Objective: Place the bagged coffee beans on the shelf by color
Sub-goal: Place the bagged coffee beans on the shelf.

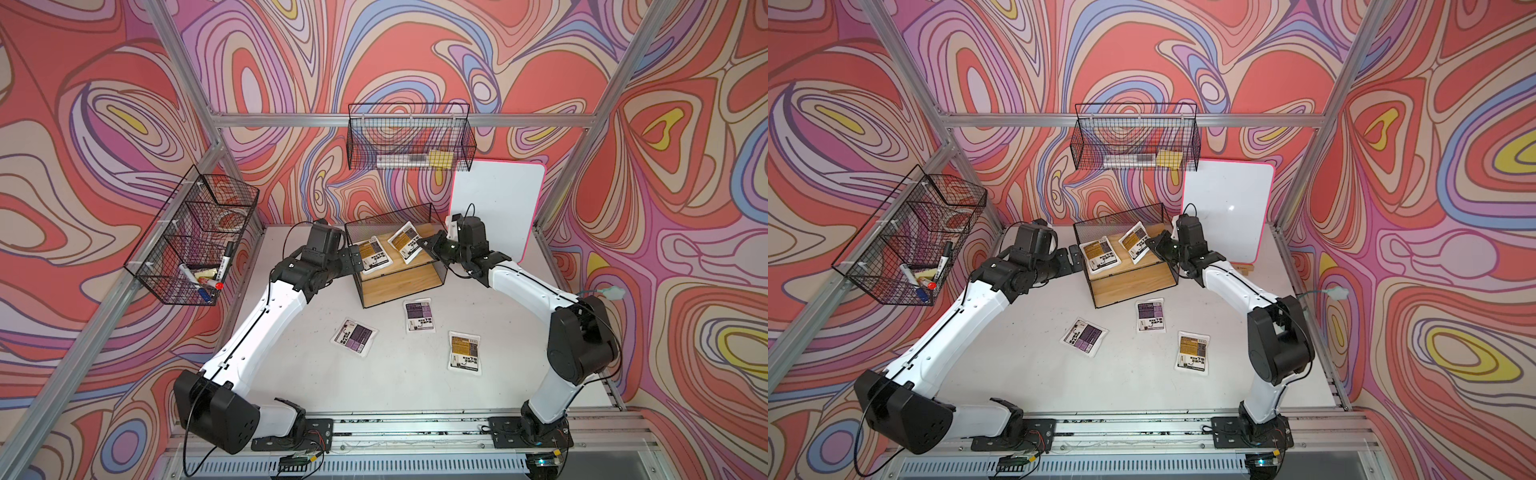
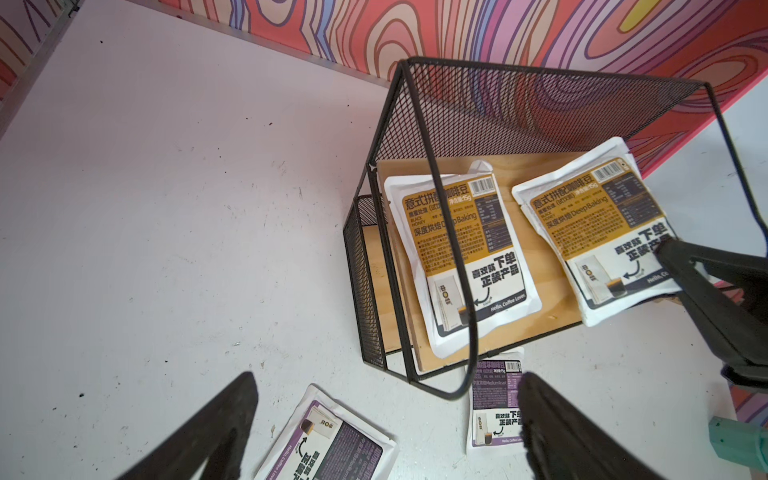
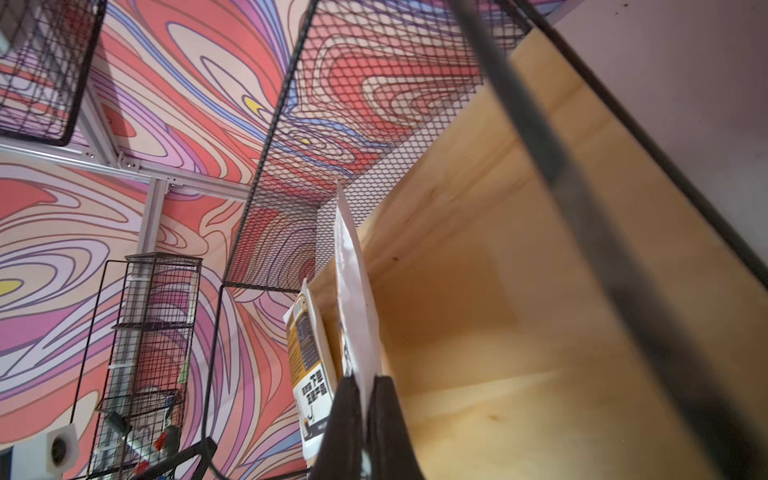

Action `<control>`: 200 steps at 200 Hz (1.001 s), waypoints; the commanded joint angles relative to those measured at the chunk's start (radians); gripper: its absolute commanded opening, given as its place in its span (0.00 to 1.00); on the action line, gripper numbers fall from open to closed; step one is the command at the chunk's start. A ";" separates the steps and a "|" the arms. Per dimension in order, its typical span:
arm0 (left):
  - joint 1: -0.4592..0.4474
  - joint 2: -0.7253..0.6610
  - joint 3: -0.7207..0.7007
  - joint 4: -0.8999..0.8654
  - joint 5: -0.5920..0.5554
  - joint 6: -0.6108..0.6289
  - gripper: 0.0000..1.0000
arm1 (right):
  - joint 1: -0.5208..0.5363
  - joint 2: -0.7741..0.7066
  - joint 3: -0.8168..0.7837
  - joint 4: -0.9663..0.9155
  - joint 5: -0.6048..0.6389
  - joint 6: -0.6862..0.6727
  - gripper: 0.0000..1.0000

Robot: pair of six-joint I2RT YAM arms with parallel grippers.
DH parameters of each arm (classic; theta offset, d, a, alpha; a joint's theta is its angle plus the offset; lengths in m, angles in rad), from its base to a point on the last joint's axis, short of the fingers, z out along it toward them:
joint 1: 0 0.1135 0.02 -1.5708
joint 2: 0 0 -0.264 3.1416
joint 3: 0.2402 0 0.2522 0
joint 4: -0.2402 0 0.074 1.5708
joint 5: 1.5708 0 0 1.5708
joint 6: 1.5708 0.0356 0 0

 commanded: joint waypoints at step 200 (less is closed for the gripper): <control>0.010 -0.054 -0.116 0.032 0.030 -0.058 0.99 | 0.045 0.109 0.038 0.081 0.004 0.069 0.00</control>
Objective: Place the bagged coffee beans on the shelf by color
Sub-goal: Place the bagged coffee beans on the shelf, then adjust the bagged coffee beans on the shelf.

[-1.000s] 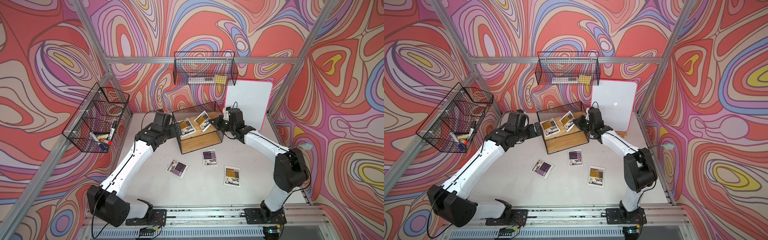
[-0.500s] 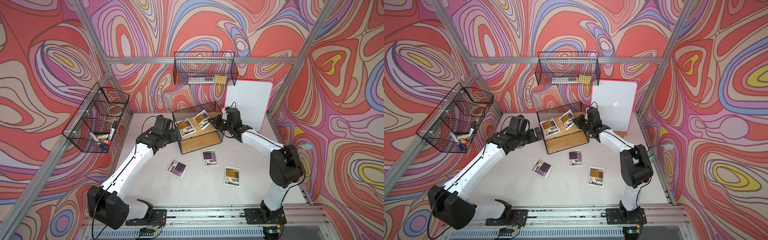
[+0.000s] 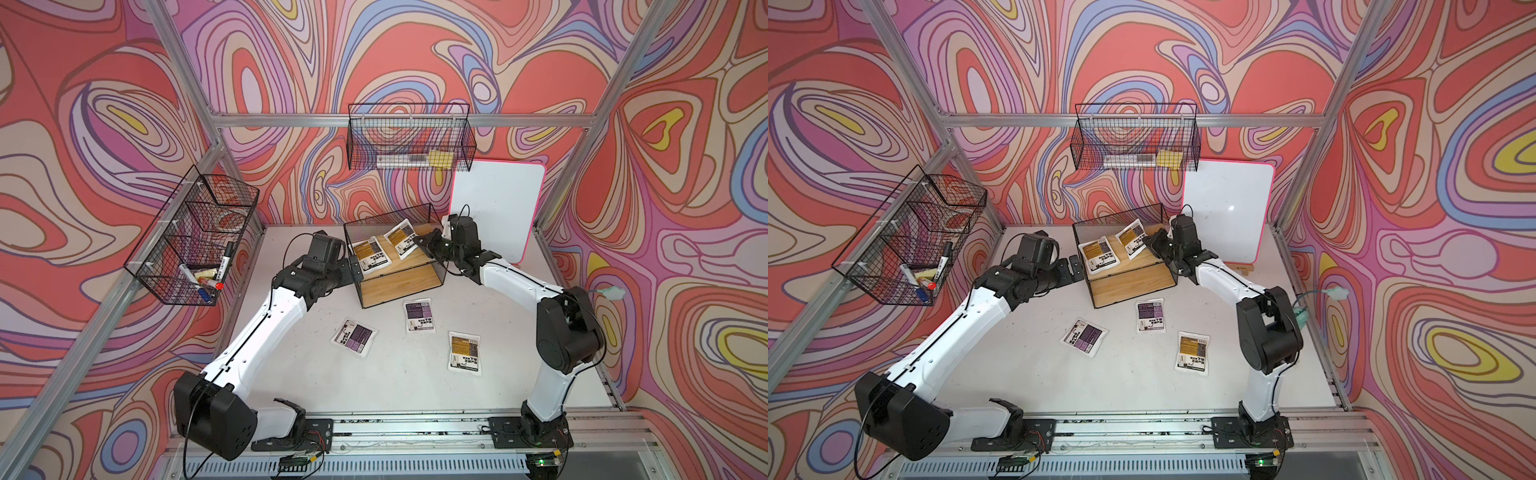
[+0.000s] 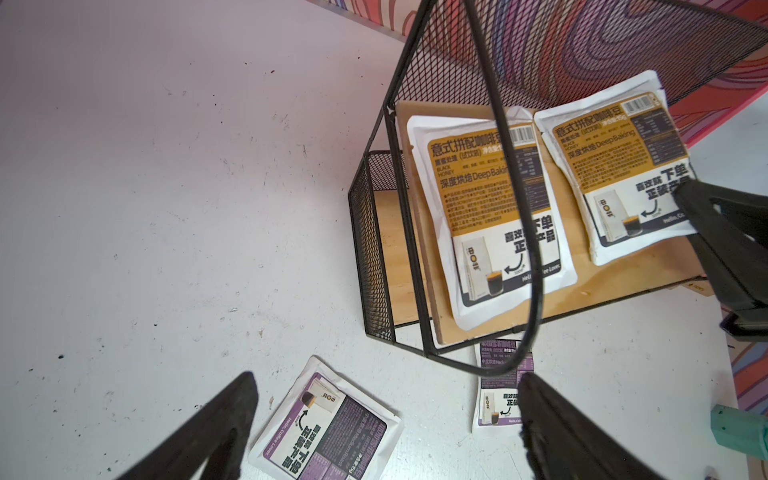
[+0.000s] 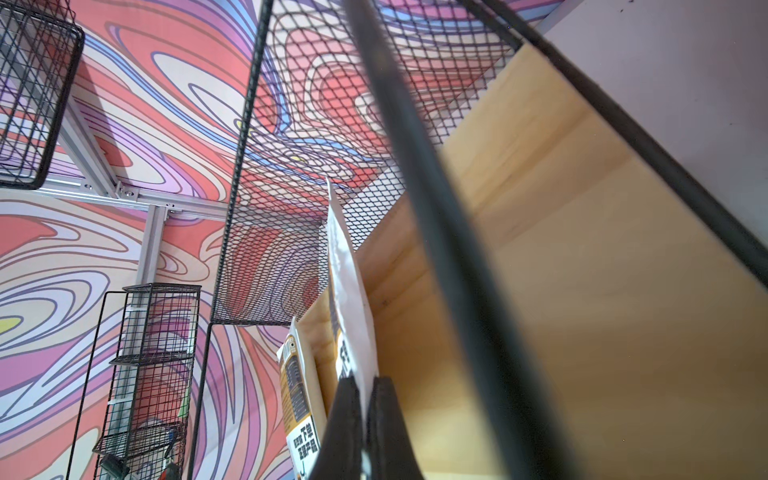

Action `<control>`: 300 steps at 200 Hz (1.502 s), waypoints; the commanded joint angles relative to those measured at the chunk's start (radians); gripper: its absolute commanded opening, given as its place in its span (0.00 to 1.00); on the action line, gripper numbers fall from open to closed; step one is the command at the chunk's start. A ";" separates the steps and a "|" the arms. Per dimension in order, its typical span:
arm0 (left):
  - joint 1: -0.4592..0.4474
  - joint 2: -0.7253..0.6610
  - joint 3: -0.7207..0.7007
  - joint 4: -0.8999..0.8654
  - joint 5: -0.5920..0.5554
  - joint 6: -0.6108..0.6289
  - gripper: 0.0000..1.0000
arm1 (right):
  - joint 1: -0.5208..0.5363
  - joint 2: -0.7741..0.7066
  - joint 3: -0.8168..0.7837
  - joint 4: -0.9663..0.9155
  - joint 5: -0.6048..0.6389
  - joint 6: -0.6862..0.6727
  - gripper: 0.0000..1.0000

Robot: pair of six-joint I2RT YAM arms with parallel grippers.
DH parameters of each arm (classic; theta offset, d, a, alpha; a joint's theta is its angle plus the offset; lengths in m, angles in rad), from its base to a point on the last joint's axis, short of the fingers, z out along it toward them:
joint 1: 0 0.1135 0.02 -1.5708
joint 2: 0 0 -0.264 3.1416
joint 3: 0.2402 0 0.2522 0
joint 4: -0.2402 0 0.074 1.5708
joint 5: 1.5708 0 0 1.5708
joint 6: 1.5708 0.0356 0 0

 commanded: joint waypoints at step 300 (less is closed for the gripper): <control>0.024 0.063 0.161 0.015 -0.003 0.065 0.99 | 0.106 0.070 0.351 -0.521 0.296 -0.406 0.72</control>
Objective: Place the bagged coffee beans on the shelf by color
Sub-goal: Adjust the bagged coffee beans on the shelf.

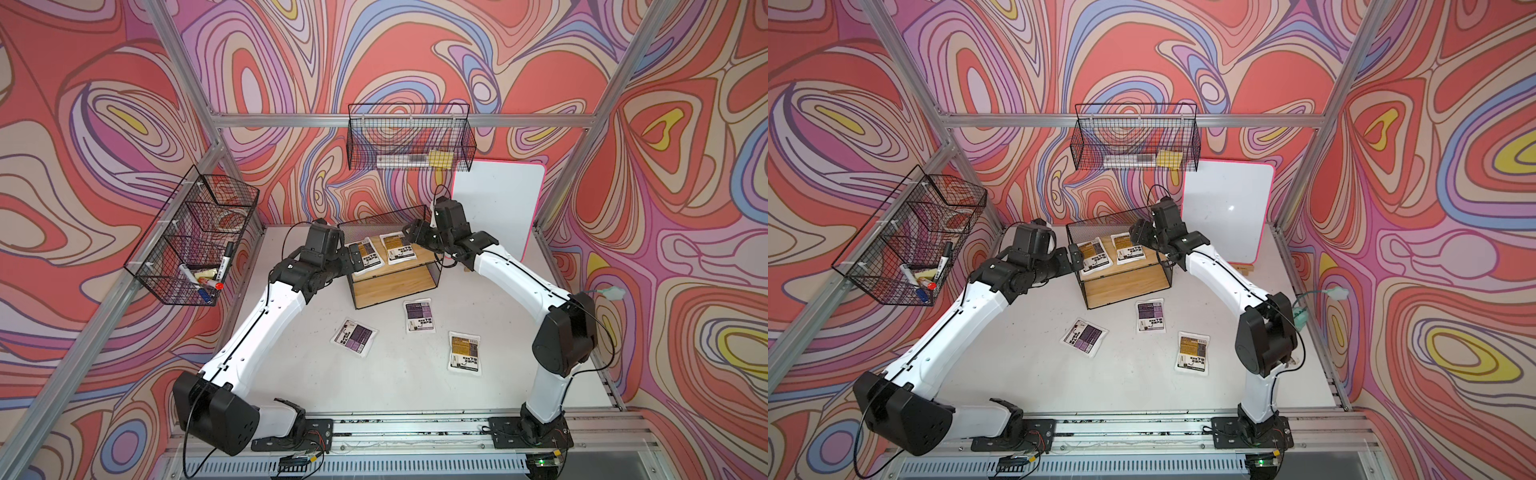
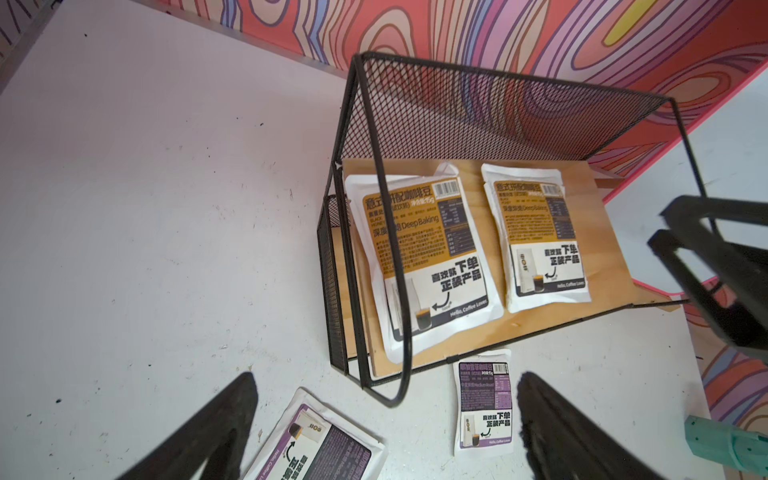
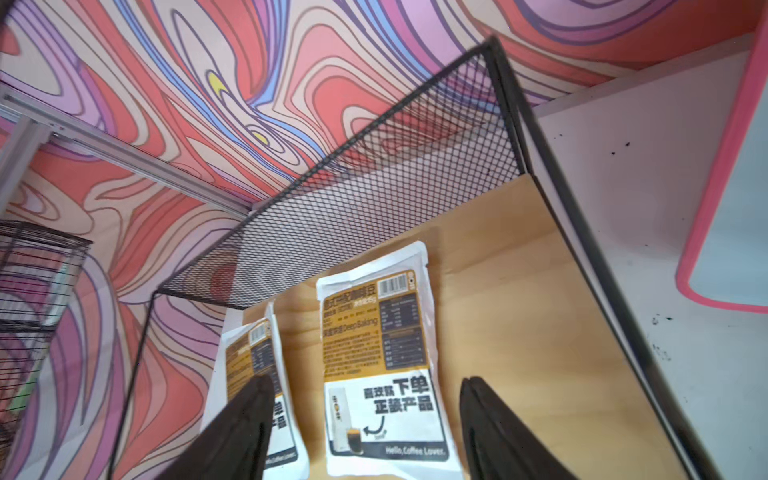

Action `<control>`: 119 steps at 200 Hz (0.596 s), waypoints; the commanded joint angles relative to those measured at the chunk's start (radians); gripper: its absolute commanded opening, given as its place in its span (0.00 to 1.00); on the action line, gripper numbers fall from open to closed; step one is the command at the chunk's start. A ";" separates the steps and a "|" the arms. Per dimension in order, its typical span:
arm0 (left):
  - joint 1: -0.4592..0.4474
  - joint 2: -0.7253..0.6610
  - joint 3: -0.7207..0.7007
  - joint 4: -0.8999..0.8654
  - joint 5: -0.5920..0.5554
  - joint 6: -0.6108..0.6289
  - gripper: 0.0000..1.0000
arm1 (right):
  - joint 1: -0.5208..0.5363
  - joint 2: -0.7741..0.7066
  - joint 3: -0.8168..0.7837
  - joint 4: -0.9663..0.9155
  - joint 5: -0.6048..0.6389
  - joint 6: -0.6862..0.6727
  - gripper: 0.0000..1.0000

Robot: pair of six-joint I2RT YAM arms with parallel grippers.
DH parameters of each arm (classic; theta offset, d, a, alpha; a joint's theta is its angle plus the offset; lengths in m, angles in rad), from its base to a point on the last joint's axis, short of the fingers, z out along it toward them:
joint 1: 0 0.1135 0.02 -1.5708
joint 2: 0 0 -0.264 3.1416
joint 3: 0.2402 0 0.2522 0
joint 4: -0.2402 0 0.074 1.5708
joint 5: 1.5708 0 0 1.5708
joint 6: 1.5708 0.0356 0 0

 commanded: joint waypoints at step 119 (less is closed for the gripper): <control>0.045 0.082 0.053 0.032 0.049 0.025 0.99 | 0.006 0.164 0.103 -0.041 -0.066 -0.018 0.72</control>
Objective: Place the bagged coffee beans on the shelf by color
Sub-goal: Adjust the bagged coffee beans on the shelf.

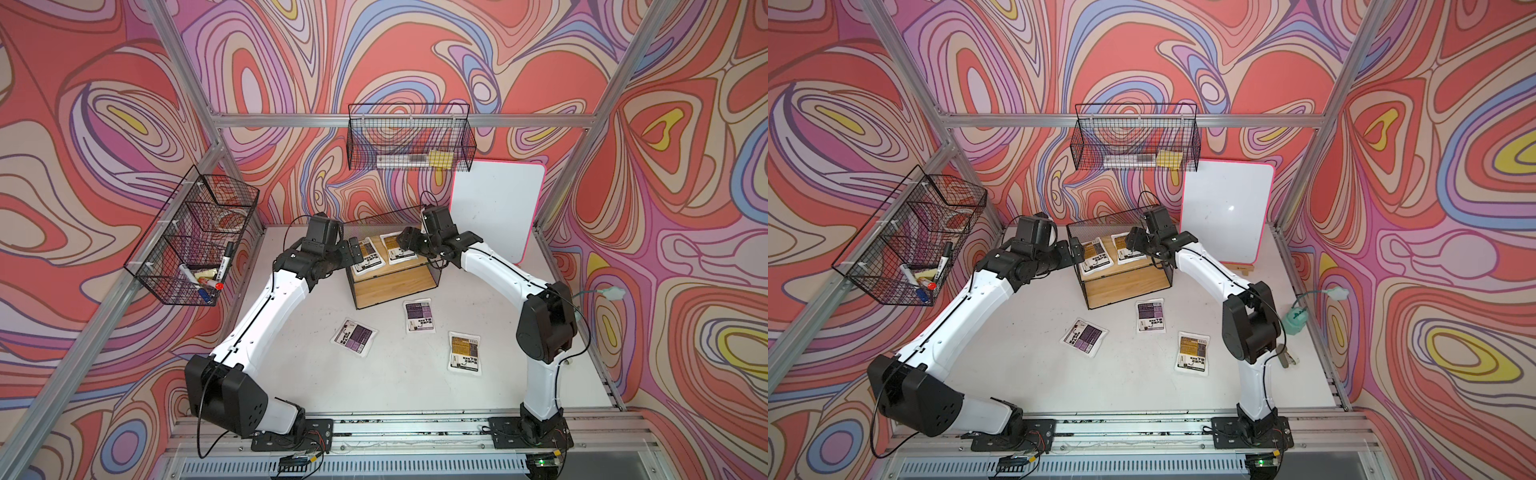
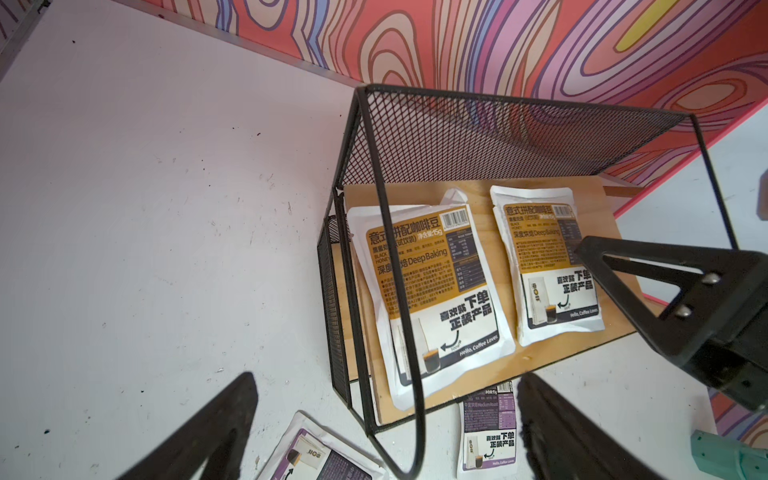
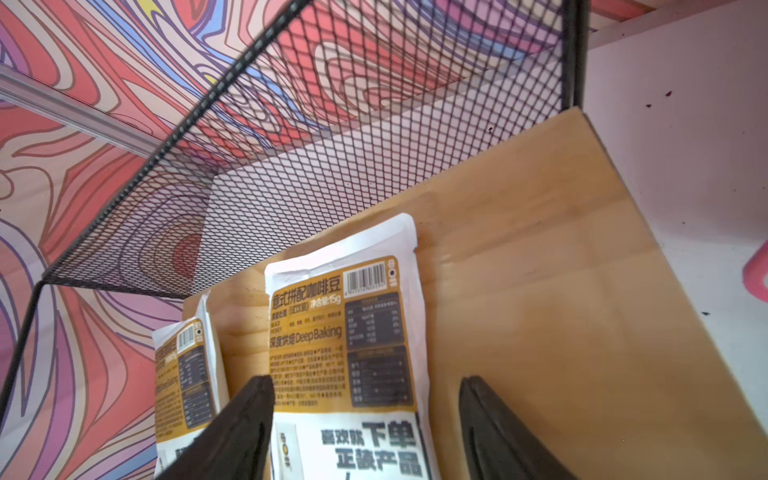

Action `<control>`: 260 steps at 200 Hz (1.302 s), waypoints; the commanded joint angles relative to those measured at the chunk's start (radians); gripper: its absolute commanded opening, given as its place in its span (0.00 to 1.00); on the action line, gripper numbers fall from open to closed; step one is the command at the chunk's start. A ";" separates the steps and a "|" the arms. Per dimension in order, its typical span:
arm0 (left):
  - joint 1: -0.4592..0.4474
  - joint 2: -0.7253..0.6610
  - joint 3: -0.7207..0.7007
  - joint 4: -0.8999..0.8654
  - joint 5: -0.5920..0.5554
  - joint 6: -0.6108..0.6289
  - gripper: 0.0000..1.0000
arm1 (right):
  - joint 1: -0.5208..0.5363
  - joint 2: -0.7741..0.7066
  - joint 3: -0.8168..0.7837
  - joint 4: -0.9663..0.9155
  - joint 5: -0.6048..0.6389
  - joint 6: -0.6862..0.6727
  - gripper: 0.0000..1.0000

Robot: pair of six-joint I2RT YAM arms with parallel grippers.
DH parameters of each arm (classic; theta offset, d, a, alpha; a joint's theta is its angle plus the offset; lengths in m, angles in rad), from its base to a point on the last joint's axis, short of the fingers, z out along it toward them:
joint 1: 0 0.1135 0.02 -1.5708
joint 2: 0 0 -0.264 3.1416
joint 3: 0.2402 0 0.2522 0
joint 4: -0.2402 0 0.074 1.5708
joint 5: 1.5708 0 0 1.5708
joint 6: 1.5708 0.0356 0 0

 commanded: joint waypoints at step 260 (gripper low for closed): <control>0.006 -0.029 -0.063 0.040 0.018 -0.011 0.99 | 0.025 0.102 0.097 0.005 -0.037 0.045 0.72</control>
